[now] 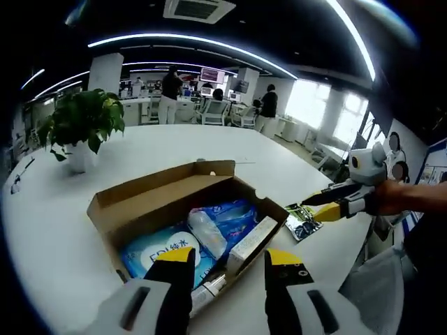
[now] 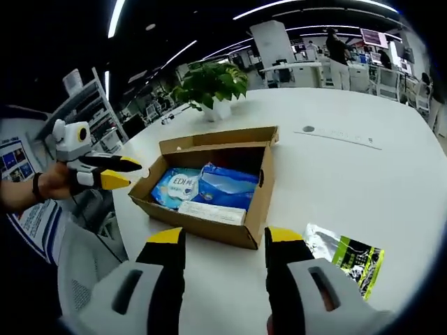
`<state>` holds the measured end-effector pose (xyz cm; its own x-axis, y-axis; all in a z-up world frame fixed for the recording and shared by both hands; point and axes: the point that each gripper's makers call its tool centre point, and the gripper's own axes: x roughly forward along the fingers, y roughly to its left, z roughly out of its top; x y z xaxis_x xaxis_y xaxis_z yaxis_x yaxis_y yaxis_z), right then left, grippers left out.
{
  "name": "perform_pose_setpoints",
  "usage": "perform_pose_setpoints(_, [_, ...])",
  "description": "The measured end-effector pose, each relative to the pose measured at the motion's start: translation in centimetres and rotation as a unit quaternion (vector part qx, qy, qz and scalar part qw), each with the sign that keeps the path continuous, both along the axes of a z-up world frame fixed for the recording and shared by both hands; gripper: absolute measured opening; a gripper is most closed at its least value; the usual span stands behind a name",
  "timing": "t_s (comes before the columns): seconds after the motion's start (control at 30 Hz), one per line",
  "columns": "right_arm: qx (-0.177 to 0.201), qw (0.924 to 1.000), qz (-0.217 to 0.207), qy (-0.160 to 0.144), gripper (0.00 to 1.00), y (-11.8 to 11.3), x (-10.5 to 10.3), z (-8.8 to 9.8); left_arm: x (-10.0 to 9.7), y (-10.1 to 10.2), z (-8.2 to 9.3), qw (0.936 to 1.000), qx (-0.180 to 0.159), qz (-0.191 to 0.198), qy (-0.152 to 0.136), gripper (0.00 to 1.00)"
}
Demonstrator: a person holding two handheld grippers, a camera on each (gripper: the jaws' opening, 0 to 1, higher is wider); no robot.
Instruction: Operate the shoe box by opening the lid, removing the specified soft item, and placing it in the target area until the item is outside and the box remains undamaged.
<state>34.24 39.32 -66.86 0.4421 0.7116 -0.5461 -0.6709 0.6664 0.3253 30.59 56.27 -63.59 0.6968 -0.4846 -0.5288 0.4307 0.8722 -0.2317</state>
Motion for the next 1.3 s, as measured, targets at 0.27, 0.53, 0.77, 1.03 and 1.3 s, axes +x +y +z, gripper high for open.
perform_pose_setpoints(0.27, [-0.003, 0.9997, 0.023, -0.003, 0.43, 2.7, 0.3, 0.2, 0.2, 1.9, -0.1, 0.9998, -0.008, 0.018, -0.001, 0.4])
perform_pose_setpoints(0.53, [-0.013, 0.9991, 0.041, -0.002, 0.43, 3.7, 0.5, -0.1, 0.2, 2.6, -0.3, 0.9995, -0.014, 0.027, 0.001, 0.4])
perform_pose_setpoints(0.77, [-0.021, 0.9985, 0.05, -0.005, 0.43, 4.2, 1.2, 0.0, 0.0, 2.8, -0.5, 0.9994, -0.014, 0.03, 0.004, 0.4])
perform_pose_setpoints(1.03, [-0.04, 0.9964, 0.074, -0.012, 0.43, 5.3, 2.4, -0.1, -0.3, 3.0, -0.1, 0.9991, -0.021, 0.036, 0.002, 0.4])
perform_pose_setpoints(1.3, [-0.068, 0.9911, 0.112, -0.023, 0.43, 6.7, 2.8, 0.0, -1.0, 2.9, 0.1, 0.9991, -0.023, 0.036, 0.002, 0.4])
